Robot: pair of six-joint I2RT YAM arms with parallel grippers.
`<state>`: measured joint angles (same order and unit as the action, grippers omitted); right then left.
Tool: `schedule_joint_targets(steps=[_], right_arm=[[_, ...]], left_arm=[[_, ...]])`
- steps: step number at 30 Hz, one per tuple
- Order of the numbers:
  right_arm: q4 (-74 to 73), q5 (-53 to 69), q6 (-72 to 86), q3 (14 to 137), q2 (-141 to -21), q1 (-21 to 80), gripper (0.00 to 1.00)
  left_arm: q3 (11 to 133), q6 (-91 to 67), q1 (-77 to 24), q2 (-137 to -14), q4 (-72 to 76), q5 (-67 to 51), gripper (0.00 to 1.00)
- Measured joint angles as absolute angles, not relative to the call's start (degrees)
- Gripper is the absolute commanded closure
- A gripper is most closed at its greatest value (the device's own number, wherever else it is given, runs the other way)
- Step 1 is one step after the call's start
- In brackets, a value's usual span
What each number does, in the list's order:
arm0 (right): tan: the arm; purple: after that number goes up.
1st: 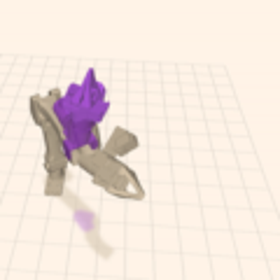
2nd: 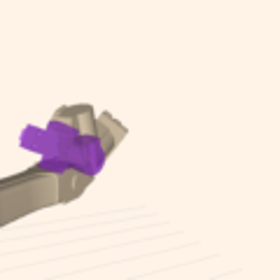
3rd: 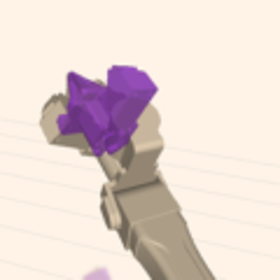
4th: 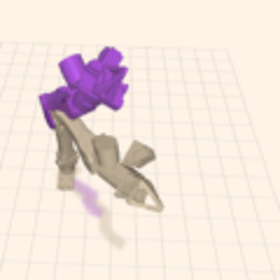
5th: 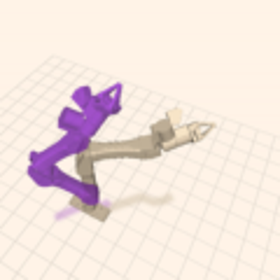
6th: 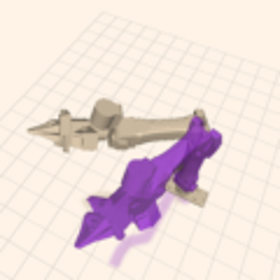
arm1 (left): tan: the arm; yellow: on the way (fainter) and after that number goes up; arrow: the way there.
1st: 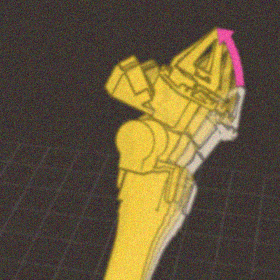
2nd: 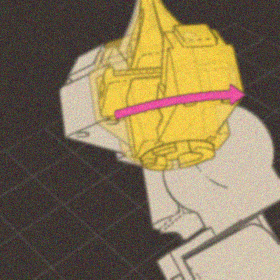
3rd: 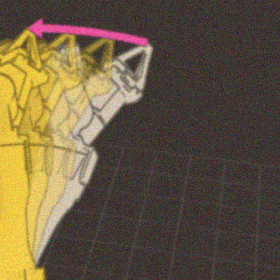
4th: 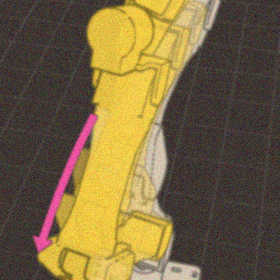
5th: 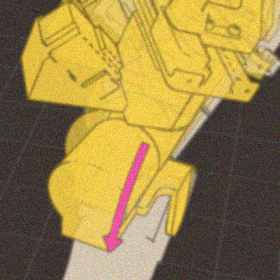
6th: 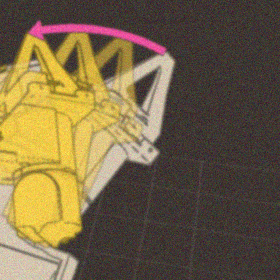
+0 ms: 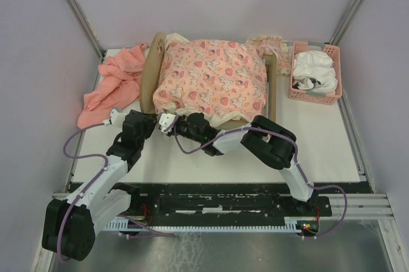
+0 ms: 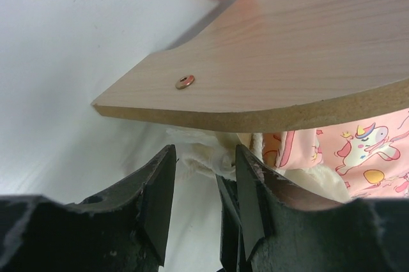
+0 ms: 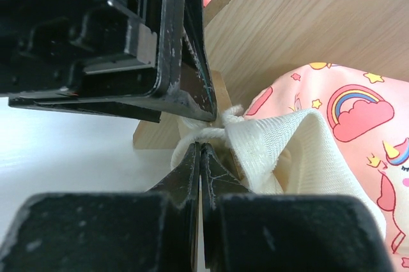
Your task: Set up the pet bed
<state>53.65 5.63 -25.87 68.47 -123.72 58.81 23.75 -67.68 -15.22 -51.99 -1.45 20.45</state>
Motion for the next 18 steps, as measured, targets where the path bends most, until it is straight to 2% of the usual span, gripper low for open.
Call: schedule_joint_targets(steps=[4, 5, 6, 8, 11, 13, 18], right_arm=[[53.9, 5.9, -25.9, 68.5, -123.7, 58.8, 0.98], [54.0, 6.0, -25.9, 68.5, -123.7, 58.7, 0.98], [54.0, 6.0, -26.0, 68.5, -123.7, 58.7, 0.97], [54.3, 6.0, -26.0, 68.4, -123.7, 58.7, 0.88], [55.8, 5.4, -25.1, 68.0, -123.7, 58.8, 0.66], [57.7, 5.0, -23.3, 67.0, -123.7, 59.0, 0.53], [61.8, 2.3, -17.4, 62.2, -123.7, 60.1, 0.38]], left_arm=[[23.7, -68.1, -15.2, -53.5, -0.1, 20.5, 0.61], [23.7, -68.2, -15.2, -53.7, 0.2, 20.5, 0.66], [23.7, -68.2, -15.2, -53.9, 0.4, 20.5, 0.75], [23.7, -68.4, -15.2, -54.1, 1.4, 20.6, 0.88], [23.7, -68.5, -15.2, -54.1, 2.7, 20.9, 0.97], [23.1, -68.5, -15.2, -54.0, 4.2, 21.0, 0.97], [21.1, -68.5, -15.2, -53.0, 6.4, 21.0, 0.97]])
